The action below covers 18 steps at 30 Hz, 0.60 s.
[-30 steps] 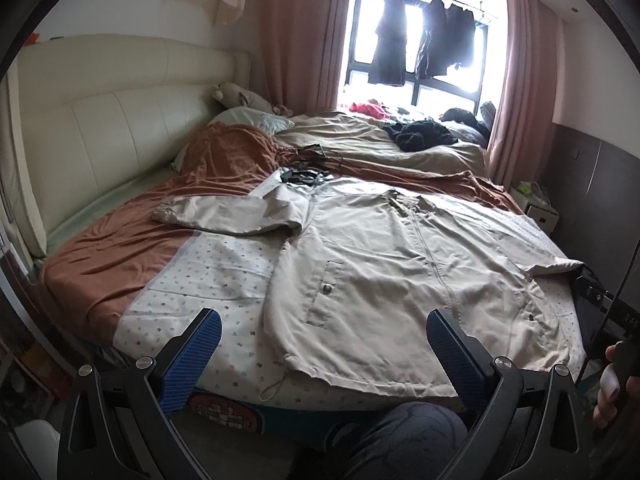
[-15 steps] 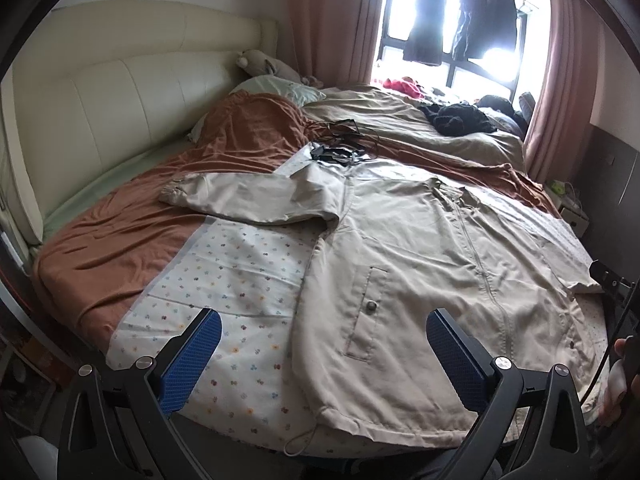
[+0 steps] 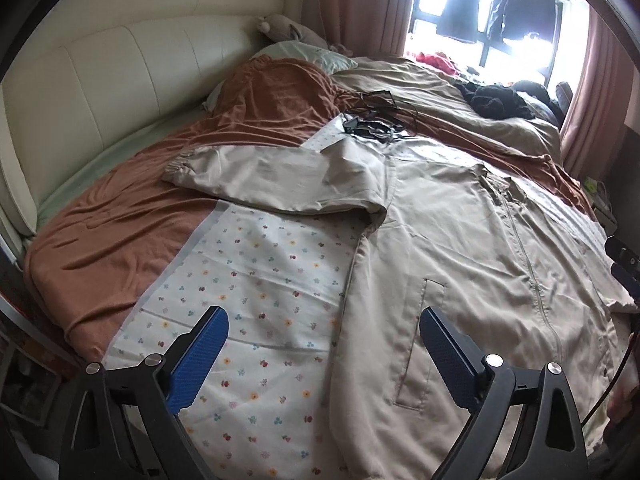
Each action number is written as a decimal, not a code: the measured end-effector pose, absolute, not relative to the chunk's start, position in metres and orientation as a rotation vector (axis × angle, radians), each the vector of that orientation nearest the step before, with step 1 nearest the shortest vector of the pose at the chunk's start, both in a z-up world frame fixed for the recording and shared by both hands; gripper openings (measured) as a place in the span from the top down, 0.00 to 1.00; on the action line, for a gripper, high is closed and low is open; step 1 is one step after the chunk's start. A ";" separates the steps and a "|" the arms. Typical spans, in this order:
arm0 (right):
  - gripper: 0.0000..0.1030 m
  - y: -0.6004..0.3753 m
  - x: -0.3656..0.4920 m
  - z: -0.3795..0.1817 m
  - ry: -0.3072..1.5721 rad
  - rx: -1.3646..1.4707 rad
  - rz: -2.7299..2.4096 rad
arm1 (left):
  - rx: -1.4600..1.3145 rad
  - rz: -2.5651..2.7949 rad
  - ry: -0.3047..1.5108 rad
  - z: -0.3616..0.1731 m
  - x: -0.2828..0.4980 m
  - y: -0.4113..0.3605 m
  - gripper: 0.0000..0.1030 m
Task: Fold large clothes
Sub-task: 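Move both tools toward the beige jacket's sleeve cuff and body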
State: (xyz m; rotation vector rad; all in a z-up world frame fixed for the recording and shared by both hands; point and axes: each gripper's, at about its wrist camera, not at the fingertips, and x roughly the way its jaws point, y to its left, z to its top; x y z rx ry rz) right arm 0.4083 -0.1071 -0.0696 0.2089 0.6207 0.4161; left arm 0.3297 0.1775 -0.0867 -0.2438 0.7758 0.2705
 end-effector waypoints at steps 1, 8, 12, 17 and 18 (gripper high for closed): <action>0.04 -0.102 0.416 -0.072 0.625 0.212 0.423 | -0.244 0.280 0.777 -0.088 0.335 0.184 0.06; 0.07 -0.063 0.466 -0.098 0.691 0.248 0.485 | -0.287 0.345 0.763 -0.098 0.369 0.231 0.06; 0.07 -0.041 0.493 -0.113 0.740 0.227 0.483 | -0.305 0.374 0.752 -0.104 0.390 0.261 0.06; 0.07 -0.024 0.522 -0.126 0.792 0.234 0.477 | -0.349 0.404 0.767 -0.111 0.418 0.300 0.05; 0.07 -0.020 0.527 -0.129 0.801 0.234 0.476 | -0.354 0.413 0.767 -0.112 0.422 0.307 0.05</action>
